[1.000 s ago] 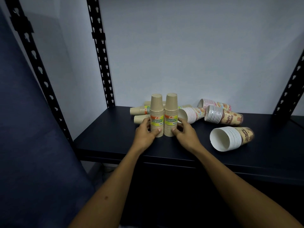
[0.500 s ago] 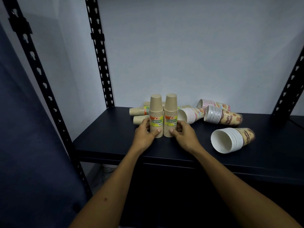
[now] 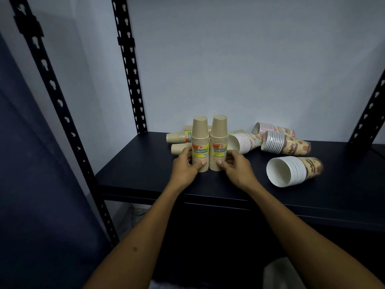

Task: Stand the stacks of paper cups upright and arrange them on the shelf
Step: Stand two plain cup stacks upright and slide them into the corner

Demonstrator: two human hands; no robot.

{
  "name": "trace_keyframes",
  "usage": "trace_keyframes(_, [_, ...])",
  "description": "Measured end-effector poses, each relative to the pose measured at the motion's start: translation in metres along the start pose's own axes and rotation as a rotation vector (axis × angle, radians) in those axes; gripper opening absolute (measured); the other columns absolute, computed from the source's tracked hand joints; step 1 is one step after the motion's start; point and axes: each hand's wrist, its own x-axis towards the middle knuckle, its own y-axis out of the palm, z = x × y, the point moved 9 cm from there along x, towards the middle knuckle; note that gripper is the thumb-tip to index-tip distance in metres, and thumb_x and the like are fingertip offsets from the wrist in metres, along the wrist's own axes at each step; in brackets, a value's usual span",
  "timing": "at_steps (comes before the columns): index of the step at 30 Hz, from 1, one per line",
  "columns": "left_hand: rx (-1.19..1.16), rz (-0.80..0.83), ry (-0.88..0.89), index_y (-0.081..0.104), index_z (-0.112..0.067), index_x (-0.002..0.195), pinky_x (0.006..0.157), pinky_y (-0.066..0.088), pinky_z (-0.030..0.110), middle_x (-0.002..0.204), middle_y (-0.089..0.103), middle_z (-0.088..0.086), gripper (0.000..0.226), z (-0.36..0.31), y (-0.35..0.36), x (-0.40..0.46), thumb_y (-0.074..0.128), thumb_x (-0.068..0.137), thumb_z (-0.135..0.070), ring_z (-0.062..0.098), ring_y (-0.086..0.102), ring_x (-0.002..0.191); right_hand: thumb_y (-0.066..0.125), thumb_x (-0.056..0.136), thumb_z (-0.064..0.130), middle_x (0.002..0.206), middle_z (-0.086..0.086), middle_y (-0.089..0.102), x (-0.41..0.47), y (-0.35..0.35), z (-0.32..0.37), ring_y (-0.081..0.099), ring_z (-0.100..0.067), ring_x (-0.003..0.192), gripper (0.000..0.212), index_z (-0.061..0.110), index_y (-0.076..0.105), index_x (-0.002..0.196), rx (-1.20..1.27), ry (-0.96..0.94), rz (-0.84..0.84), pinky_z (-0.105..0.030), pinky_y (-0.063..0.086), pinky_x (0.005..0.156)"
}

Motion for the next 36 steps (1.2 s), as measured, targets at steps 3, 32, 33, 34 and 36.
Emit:
trace_keyframes(3, [0.035,-0.022,0.006,0.053,-0.014,0.129,0.090,0.043,0.018,0.127,0.062,0.000,0.052,0.000,-0.006,-0.003,0.074,0.082,-0.014,0.003,0.054,0.105,0.066,0.088,0.021,0.106,0.001,0.066,-0.005,0.001,0.011,0.063,-0.013,0.098,0.033,0.009,0.061,0.118,-0.072,-0.074,0.000,-0.026,0.050,0.086])
trace_keyframes(32, [0.222,-0.294,-0.209,0.051,-0.011,0.128,0.098,0.046,0.032,0.128,0.062,0.008,0.047,0.085,-0.197,0.038,0.070,0.085,-0.013,0.022,0.059,0.117,0.069,0.087,0.027,0.113,-0.001,0.068,0.073,0.210,0.084,0.064,-0.010,0.100,0.041,0.010,0.057,0.122,0.068,-0.205,0.374,-0.026,0.052,0.090])
trace_keyframes(33, [0.227,-0.296,-0.211,0.051,-0.010,0.128,0.098,0.046,0.032,0.128,0.062,0.008,0.047,0.087,-0.197,0.043,0.069,0.086,-0.014,0.022,0.059,0.117,0.068,0.087,0.027,0.114,-0.002,0.068,0.079,0.212,0.084,0.064,-0.011,0.101,0.042,0.009,0.057,0.123,0.066,-0.203,0.365,-0.028,0.052,0.091])
trace_keyframes(34, [0.232,-0.295,-0.209,0.050,-0.011,0.129,0.098,0.046,0.033,0.128,0.062,0.008,0.047,0.087,-0.197,0.048,0.069,0.086,-0.014,0.022,0.059,0.117,0.068,0.087,0.026,0.115,-0.003,0.067,0.084,0.215,0.084,0.063,-0.011,0.101,0.042,0.009,0.056,0.123,0.065,-0.199,0.361,-0.028,0.051,0.091])
trace_keyframes(36, [0.240,-0.291,-0.213,0.047,-0.011,0.131,0.100,0.046,0.035,0.131,0.060,0.008,0.049,0.091,-0.197,0.058,0.067,0.088,-0.016,0.023,0.058,0.119,0.067,0.088,0.025,0.117,-0.003,0.067,0.092,0.219,0.084,0.062,-0.012,0.101,0.041,0.009,0.055,0.124,0.065,-0.190,0.347,-0.025,0.049,0.089])
